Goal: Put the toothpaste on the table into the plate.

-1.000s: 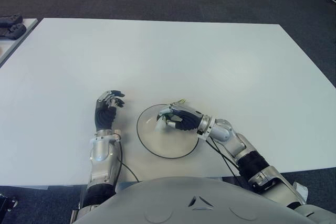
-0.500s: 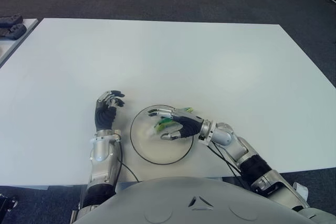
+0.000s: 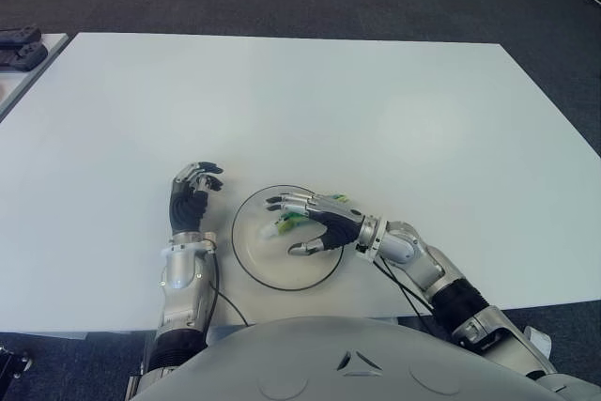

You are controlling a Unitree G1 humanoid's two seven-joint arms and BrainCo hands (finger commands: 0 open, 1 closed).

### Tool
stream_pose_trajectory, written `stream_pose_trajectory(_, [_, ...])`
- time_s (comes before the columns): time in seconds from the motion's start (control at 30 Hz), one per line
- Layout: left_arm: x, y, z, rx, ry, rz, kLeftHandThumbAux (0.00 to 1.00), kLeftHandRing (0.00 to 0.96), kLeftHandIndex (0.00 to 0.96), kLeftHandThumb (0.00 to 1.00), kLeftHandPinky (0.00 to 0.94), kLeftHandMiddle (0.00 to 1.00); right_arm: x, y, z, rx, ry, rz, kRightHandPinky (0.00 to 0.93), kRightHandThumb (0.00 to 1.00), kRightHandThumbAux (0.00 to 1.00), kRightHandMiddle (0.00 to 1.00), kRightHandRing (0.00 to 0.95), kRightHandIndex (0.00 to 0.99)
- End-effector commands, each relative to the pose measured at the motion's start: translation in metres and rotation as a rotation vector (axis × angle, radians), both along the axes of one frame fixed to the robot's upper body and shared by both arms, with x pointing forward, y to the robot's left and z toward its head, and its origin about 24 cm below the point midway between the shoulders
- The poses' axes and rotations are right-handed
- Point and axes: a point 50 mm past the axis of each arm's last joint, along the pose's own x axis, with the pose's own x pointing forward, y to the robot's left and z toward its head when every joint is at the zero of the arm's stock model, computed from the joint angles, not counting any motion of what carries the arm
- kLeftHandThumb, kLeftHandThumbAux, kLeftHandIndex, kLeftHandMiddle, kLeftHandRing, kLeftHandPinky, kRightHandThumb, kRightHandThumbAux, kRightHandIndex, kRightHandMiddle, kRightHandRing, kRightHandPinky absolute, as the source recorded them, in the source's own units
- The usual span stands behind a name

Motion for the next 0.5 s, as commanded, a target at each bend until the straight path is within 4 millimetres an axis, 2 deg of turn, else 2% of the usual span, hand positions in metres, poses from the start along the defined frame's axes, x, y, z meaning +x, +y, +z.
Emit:
stream_pose_trajectory(0.03, [-0.024,-0.004,-0.030,-0.055,0.177,0.012,0.676,0.571,0.431,0.837,0.539,0.471,-0.003,-0.010,-0.010,-0.065,0.009,-0.034,0.000,0.237,0.217,0.000,0.000,0.000])
stream_pose_trajectory(0.3, [-0.024,-0.004,-0.030,-0.056,0.178,0.016,0.677,0.572,0.426,0.837,0.551,0.474,0.000,-0.012,-0.006,-0.065,-0.090,-0.089,0.000,0.241,0.238,0.000,0.000,0.000])
stream_pose_trajectory(0.5, [-0.024,-0.005,-0.030,-0.047,0.175,0.016,0.677,0.577,0.427,0.837,0.562,0.474,0.005,-0.014,0.002,-0.070,-0.138,-0.115,0.000,0.205,0.327,0.000,0.000,0.000])
